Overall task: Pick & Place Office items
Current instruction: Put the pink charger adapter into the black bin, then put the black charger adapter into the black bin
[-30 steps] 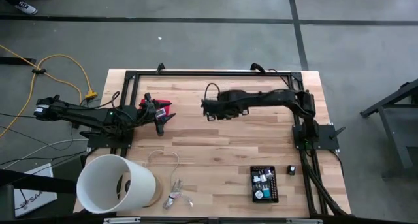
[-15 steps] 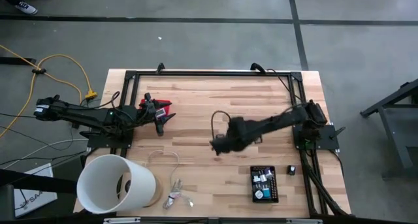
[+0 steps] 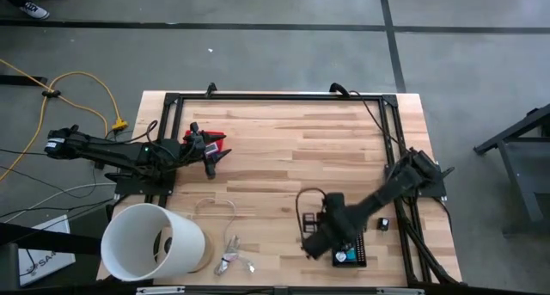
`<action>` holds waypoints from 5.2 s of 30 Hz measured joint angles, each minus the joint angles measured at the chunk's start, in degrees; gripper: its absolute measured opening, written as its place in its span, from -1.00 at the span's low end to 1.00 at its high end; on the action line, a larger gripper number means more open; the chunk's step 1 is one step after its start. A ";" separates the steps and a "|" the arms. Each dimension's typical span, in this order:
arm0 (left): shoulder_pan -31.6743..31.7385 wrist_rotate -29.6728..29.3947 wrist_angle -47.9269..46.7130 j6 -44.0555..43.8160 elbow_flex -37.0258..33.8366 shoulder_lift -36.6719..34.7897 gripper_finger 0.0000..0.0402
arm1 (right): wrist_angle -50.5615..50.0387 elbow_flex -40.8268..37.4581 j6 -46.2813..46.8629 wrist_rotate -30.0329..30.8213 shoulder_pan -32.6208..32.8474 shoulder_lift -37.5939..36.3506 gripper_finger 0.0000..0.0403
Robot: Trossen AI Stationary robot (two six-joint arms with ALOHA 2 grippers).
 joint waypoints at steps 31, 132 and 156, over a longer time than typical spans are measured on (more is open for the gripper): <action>0.00 0.00 -0.01 0.02 0.00 0.00 0.13 | 15.41 -14.97 12.69 -2.94 9.59 1.86 -0.36; 0.01 0.01 0.01 0.02 0.00 0.00 0.13 | 20.38 -49.65 21.89 -18.87 4.91 -37.46 -0.07; 0.01 0.00 0.00 0.01 -0.01 0.00 0.13 | 19.09 -49.63 31.18 -13.96 13.93 -34.63 -0.07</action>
